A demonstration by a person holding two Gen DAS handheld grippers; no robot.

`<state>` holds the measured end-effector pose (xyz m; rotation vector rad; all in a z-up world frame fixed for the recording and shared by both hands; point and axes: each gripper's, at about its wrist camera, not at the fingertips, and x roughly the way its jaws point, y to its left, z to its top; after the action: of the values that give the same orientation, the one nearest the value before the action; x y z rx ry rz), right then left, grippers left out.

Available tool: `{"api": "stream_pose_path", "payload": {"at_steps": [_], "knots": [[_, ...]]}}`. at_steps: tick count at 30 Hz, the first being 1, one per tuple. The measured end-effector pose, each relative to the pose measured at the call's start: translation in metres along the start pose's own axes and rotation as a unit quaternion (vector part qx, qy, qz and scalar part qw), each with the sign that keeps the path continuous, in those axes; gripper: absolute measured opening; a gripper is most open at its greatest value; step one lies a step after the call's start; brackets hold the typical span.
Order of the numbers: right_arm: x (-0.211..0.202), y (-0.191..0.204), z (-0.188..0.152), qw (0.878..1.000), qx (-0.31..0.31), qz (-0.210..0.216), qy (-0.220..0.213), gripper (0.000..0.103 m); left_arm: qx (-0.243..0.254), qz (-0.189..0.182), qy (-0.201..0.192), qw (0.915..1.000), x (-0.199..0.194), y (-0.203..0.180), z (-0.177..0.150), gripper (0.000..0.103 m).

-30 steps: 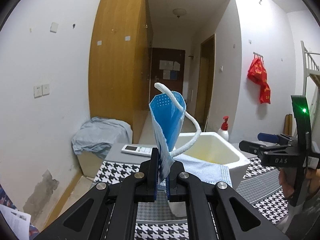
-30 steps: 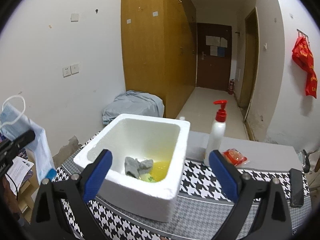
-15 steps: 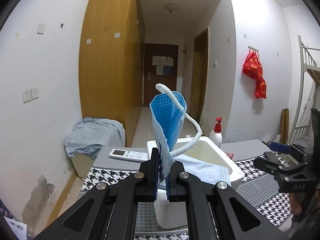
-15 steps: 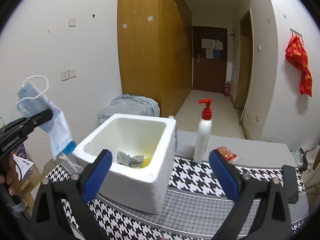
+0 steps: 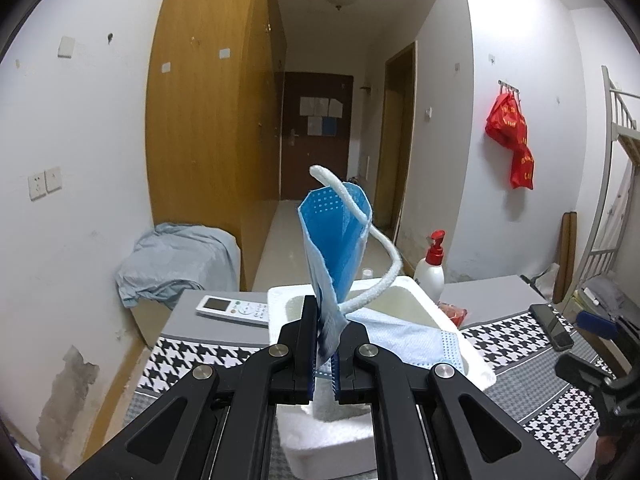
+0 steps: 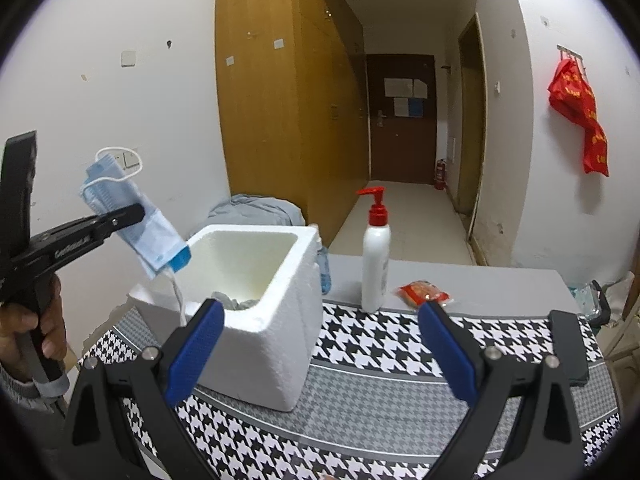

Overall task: Organize soft objects
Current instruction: 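Lower the blue mask into the foam box and open the left tool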

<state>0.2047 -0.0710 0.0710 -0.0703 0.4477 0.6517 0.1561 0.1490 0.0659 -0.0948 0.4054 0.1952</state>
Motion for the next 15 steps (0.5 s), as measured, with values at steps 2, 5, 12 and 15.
{"api": "stream_pose_path", "payload": {"at_steps": [2,5,12,15], "knots": [[-0.003,-0.001,-0.002,1.0,0.0,-0.004,-0.002,0.099,0.002,0.001,0.003,1.0,0.005,-0.002,0.001,0.006],[-0.008,-0.002,-0.004,1.0,-0.001,-0.009,-0.005,0.099,0.003,0.002,0.011,0.9999,0.015,-0.005,0.002,0.006],[-0.017,-0.008,-0.013,1.0,0.007,-0.017,-0.004,0.099,0.01,0.001,0.033,0.9994,0.033,-0.013,0.001,0.006],[-0.02,-0.009,-0.018,1.0,0.01,-0.021,-0.003,0.099,0.01,0.0,0.043,0.999,0.041,-0.013,0.001,0.006]]}}
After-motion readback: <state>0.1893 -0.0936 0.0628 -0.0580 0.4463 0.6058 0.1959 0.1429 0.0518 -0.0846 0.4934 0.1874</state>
